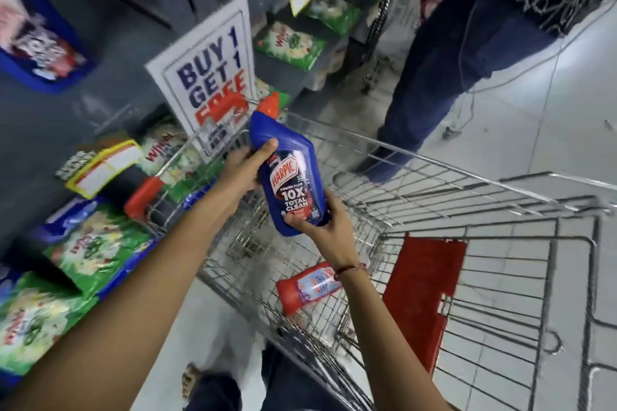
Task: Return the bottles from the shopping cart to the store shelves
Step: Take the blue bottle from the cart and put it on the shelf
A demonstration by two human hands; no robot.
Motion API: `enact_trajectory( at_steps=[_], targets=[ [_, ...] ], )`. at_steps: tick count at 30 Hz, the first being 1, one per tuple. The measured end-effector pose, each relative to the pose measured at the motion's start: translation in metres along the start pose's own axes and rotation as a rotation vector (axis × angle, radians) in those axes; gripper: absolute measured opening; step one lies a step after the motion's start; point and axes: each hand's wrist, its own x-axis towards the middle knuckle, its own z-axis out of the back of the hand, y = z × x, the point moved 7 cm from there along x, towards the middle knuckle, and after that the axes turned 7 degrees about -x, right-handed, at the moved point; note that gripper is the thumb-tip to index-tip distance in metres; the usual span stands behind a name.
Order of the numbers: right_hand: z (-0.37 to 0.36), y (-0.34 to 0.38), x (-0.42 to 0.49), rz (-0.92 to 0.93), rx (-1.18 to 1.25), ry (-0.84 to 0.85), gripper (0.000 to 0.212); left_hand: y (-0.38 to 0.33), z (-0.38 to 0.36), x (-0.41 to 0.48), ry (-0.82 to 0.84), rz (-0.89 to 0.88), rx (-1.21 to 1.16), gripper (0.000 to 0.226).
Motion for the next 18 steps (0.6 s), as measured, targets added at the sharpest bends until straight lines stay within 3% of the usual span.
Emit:
enact_trajectory(
  at_steps=[8,18],
  targets=[
    [-0.066,0.087,-0.013,0.191,-0.010,0.100,0.066,-0.065,0.085,-0.049,-0.130,-0.200,-0.049,0.015],
    [-0.215,0.211,-0.009,0.506,-0.133,0.334,0.061,-0.144,0.245,-0.118,-0.393,-0.536,-0.072,0.011]
  ],
)
